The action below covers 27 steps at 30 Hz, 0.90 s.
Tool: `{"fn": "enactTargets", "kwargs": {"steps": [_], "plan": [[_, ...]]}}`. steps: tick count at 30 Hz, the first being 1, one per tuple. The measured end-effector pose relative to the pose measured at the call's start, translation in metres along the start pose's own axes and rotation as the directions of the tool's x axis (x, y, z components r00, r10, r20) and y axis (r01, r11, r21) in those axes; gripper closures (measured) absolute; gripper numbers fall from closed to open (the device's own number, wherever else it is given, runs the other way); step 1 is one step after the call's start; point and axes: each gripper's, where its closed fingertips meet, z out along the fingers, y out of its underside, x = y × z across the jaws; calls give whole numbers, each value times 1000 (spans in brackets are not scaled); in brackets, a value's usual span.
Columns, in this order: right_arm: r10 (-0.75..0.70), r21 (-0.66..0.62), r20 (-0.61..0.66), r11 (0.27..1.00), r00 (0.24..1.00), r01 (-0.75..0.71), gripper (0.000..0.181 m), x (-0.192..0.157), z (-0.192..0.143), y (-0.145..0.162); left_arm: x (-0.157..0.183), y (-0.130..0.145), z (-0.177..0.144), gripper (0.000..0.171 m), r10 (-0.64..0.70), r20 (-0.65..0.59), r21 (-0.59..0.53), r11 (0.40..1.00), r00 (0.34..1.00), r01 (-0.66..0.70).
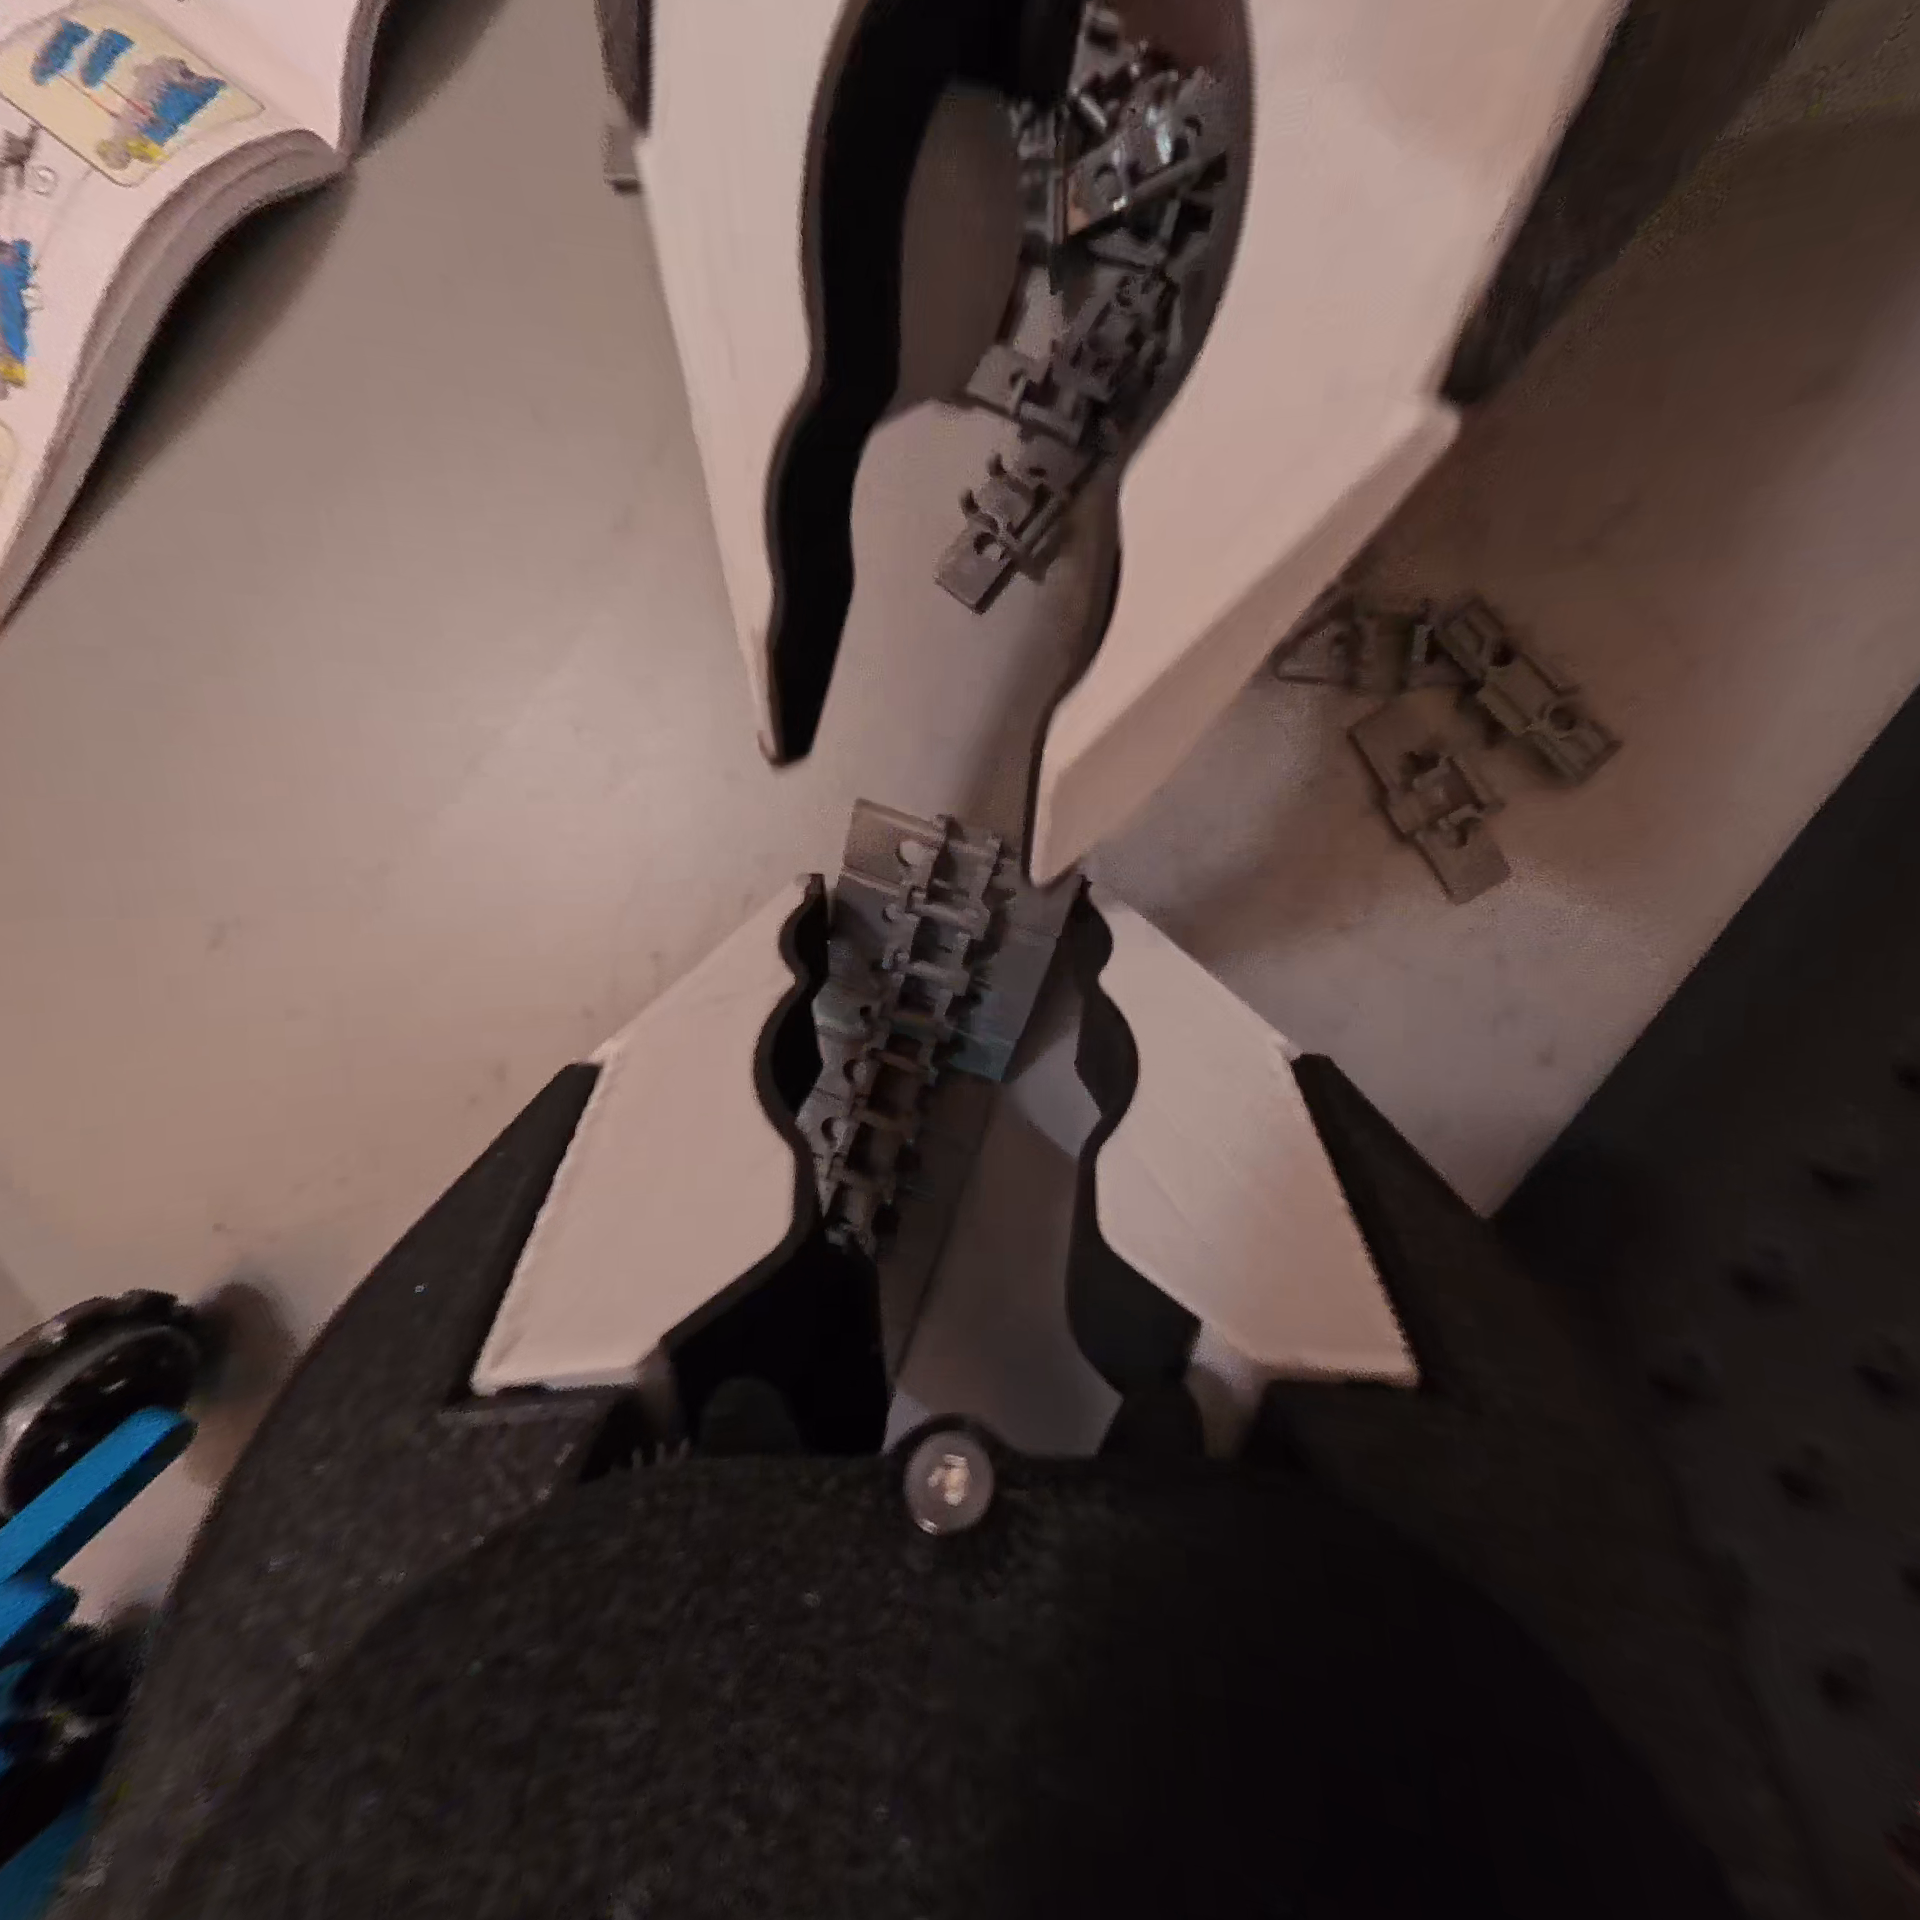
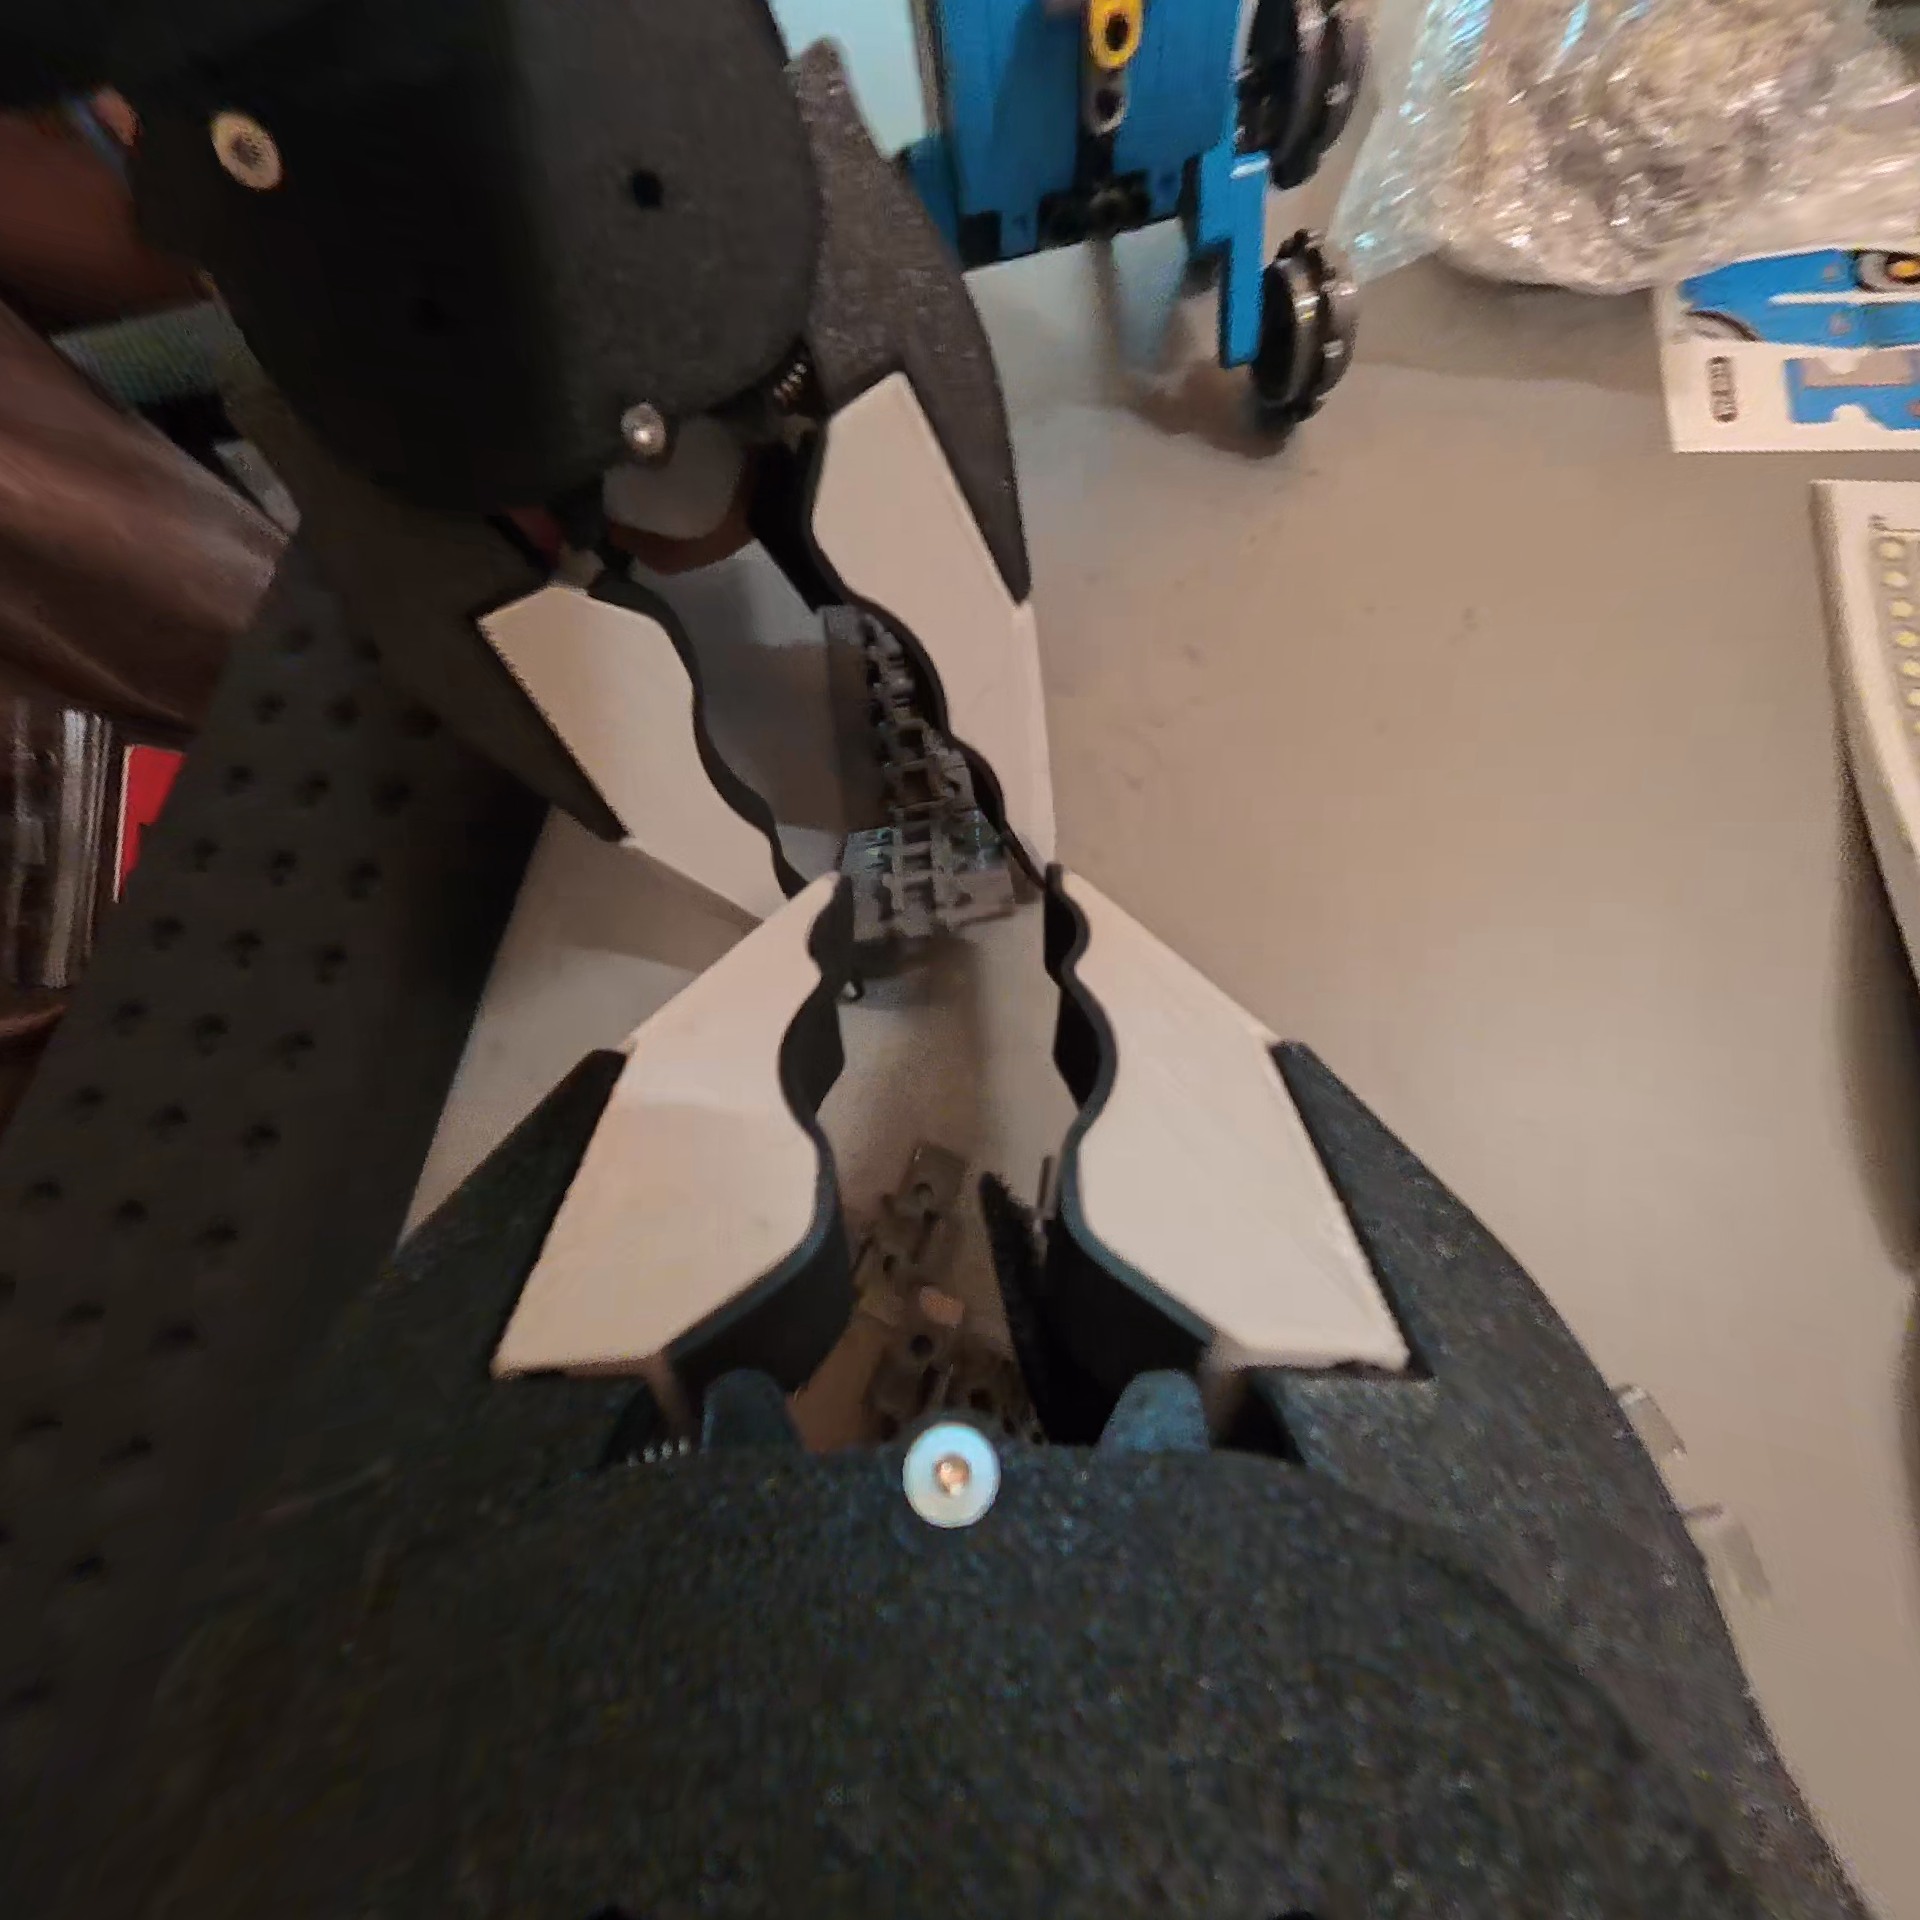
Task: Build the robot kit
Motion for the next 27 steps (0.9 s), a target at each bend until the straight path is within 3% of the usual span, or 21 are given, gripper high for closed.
{"fn": "enactTargets", "kwargs": {"steps": [3,7,10,13,18,27], "plan": [[58,16,-12,998,998,-58,144,6,-13,8,-4,-5,-8,126,0,39,36,999,999,-1],[235,-6,99,972,967,-236,139,-3,-12,16,-9,-11,-22,126,-12,87,104,995,996,3],[309,46,198,945,930,-323,137,-11,-11,0,-15,-15,-39,127,-41,118,168,986,992,20],[233,65,130,968,964,-242,139,-9,-4,-10,-22,-16,-62,127,-82,131,236,971,988,50],[135,170,130,973,982,-156,138,-25,25,-52,-32,-11,-100,128,-109,141,354,934,984,53],[15,119,3,993,1000,-16,142,-33,68,-70,-42,3,-136,131,-125,156,420,906,980,49]]}}
